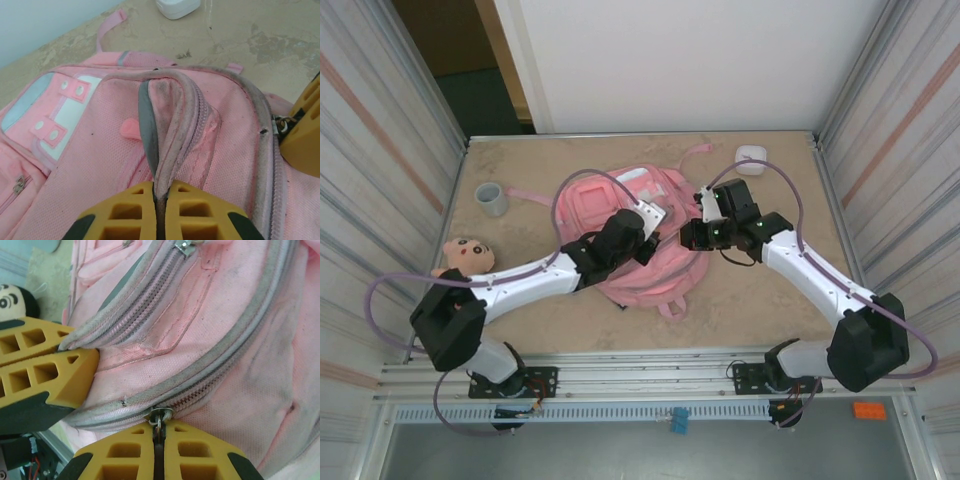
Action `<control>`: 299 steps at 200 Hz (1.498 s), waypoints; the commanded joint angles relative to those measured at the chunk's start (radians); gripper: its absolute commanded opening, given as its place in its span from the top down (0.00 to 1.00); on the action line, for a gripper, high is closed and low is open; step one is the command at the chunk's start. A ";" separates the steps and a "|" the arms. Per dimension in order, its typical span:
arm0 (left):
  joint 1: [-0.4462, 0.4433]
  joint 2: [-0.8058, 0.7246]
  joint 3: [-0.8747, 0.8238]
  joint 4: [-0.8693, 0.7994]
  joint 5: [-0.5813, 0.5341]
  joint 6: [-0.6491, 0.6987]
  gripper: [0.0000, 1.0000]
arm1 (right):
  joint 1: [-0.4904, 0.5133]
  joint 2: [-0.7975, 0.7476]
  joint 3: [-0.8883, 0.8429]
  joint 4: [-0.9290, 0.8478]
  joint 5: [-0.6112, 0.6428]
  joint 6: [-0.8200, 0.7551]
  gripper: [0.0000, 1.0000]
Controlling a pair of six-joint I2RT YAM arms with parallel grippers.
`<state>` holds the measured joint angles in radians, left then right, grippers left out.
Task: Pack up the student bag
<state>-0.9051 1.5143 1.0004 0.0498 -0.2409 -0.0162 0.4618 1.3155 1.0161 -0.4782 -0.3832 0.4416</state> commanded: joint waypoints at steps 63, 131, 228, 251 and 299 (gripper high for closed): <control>-0.043 0.087 0.132 0.056 0.041 0.006 1.00 | -0.111 0.017 0.011 0.013 -0.211 0.009 1.00; -0.043 -0.051 -0.038 0.123 -0.015 0.012 1.00 | -0.126 0.083 0.046 -0.072 -0.235 -0.071 1.00; 0.009 0.011 -0.001 0.186 0.007 0.003 1.00 | -0.010 0.023 0.054 -0.125 -0.346 -0.044 1.00; 0.026 0.039 0.034 0.209 0.034 0.006 1.00 | 0.001 0.015 0.011 -0.073 -0.384 0.004 1.00; 0.037 -0.001 -0.020 0.283 0.179 0.140 1.00 | -0.167 -0.097 -0.048 -0.052 -0.462 0.069 0.53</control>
<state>-0.8810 1.5505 0.9779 0.1658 -0.1448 0.0280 0.3946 1.3212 0.9920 -0.5529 -0.7330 0.4431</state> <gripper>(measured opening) 0.082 0.410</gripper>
